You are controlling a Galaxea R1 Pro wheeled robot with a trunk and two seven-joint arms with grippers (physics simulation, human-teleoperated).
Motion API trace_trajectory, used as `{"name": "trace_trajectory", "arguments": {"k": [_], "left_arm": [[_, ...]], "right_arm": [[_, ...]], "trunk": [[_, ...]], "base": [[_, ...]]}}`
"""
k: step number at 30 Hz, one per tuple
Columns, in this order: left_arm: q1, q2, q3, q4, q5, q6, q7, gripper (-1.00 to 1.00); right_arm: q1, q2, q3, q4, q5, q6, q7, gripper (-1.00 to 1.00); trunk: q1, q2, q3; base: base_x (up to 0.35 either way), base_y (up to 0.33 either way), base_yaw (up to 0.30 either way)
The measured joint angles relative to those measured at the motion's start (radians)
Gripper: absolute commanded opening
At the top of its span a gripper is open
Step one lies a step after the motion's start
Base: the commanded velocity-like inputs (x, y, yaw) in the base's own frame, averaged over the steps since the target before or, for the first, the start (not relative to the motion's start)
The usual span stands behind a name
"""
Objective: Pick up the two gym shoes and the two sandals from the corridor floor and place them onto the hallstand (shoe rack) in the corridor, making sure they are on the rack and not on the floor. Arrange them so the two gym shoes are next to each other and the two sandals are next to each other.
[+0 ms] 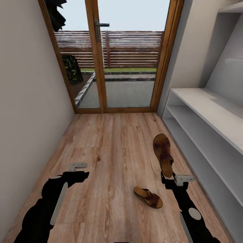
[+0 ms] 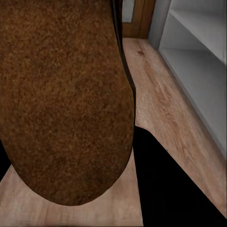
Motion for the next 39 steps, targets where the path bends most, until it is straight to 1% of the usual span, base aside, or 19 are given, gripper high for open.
{"name": "trace_trajectory", "arguments": {"k": [32,39], "left_arm": [[0.001,0.0,0.0,0.0,0.0,-0.001,0.0,1.0],[0.001,0.0,0.0,0.0,0.0,0.0,0.0,1.0]], "right_arm": [[0.0,0.0,0.0,0.0,0.0,0.0,0.0,-1.0],[0.0,0.0,0.0,0.0,0.0,0.0,0.0,-1.0]], "trunk": [[0.0,0.0,-0.013],[0.0,0.0,-0.016]], "base": [[0.0,0.0,-0.3],[0.0,0.16,-0.3]]}}
